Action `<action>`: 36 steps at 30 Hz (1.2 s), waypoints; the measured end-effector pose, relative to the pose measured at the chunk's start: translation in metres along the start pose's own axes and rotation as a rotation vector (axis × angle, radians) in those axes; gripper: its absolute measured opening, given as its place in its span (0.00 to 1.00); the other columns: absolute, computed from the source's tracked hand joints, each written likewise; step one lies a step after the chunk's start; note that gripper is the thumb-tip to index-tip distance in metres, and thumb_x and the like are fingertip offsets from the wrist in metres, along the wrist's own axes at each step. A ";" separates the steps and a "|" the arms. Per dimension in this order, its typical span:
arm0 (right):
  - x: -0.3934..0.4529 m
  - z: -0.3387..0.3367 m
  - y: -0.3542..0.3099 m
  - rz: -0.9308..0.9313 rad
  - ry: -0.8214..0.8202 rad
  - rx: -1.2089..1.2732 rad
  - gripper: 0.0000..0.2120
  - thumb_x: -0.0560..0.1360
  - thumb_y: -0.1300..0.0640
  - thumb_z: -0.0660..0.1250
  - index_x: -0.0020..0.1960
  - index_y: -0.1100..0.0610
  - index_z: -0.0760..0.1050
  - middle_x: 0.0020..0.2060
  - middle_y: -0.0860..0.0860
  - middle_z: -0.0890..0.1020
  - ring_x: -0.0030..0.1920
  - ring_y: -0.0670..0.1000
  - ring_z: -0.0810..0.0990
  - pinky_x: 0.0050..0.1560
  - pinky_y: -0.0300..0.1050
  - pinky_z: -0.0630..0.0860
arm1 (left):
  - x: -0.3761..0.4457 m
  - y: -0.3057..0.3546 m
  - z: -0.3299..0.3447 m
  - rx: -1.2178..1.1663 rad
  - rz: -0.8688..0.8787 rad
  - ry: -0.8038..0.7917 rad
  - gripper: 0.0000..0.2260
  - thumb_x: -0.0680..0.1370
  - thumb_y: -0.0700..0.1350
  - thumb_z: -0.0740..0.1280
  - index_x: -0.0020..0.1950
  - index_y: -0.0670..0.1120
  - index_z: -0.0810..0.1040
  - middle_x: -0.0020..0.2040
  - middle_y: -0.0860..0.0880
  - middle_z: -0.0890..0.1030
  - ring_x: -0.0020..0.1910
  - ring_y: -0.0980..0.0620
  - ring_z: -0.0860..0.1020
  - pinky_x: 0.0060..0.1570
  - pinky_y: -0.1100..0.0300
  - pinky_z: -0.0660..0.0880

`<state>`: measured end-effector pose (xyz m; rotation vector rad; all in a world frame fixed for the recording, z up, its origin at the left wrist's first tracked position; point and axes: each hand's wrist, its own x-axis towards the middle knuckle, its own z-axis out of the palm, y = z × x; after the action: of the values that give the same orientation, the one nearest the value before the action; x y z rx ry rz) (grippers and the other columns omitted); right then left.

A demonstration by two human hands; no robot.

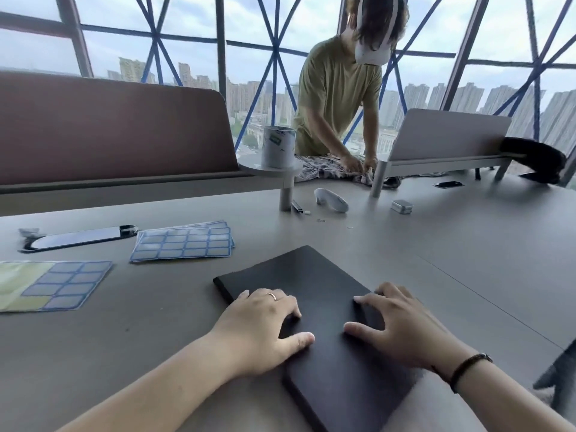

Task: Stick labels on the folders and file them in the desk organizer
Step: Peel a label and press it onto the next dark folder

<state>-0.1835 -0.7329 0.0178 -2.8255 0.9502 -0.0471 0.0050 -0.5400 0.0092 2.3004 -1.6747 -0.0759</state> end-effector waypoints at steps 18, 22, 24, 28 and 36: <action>-0.025 0.044 -0.196 -0.661 -0.238 0.003 0.37 0.71 0.22 0.51 0.77 0.31 0.46 0.79 0.36 0.42 0.77 0.39 0.35 0.78 0.46 0.36 | -0.212 -0.094 -0.061 -0.070 -0.240 0.089 0.16 0.71 0.68 0.65 0.52 0.62 0.74 0.55 0.68 0.73 0.60 0.68 0.68 0.60 0.62 0.70; -0.034 0.052 -0.240 -0.729 -0.253 -0.041 0.39 0.70 0.21 0.46 0.77 0.32 0.42 0.78 0.37 0.39 0.77 0.40 0.32 0.78 0.48 0.36 | -0.252 -0.110 -0.068 -0.058 -0.335 0.101 0.17 0.73 0.68 0.64 0.58 0.64 0.72 0.62 0.72 0.67 0.65 0.71 0.65 0.64 0.64 0.68; -0.039 0.055 -0.258 -0.746 -0.249 -0.045 0.39 0.70 0.22 0.45 0.78 0.33 0.42 0.79 0.38 0.38 0.77 0.41 0.32 0.78 0.49 0.35 | -0.268 -0.120 -0.071 -0.063 -0.398 0.067 0.21 0.74 0.69 0.62 0.65 0.66 0.69 0.70 0.73 0.60 0.71 0.74 0.56 0.70 0.68 0.59; -0.044 0.060 -0.287 -0.766 -0.234 -0.046 0.42 0.68 0.21 0.41 0.78 0.35 0.42 0.79 0.39 0.40 0.78 0.43 0.34 0.78 0.51 0.35 | -0.288 -0.139 -0.082 -0.007 -0.446 -0.052 0.32 0.72 0.74 0.51 0.76 0.68 0.56 0.78 0.69 0.45 0.75 0.71 0.38 0.72 0.69 0.38; -0.037 0.059 -0.310 -0.820 -0.135 -0.045 0.40 0.68 0.19 0.47 0.77 0.34 0.50 0.77 0.37 0.54 0.77 0.44 0.46 0.78 0.48 0.43 | -0.293 -0.149 -0.097 0.076 -0.504 -0.089 0.36 0.70 0.76 0.52 0.77 0.67 0.55 0.78 0.68 0.50 0.77 0.67 0.46 0.73 0.67 0.45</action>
<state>-0.0229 -0.4590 0.0102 -2.9938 -0.2724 0.0675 0.0688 -0.2040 0.0242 2.7579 -1.1091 -0.2262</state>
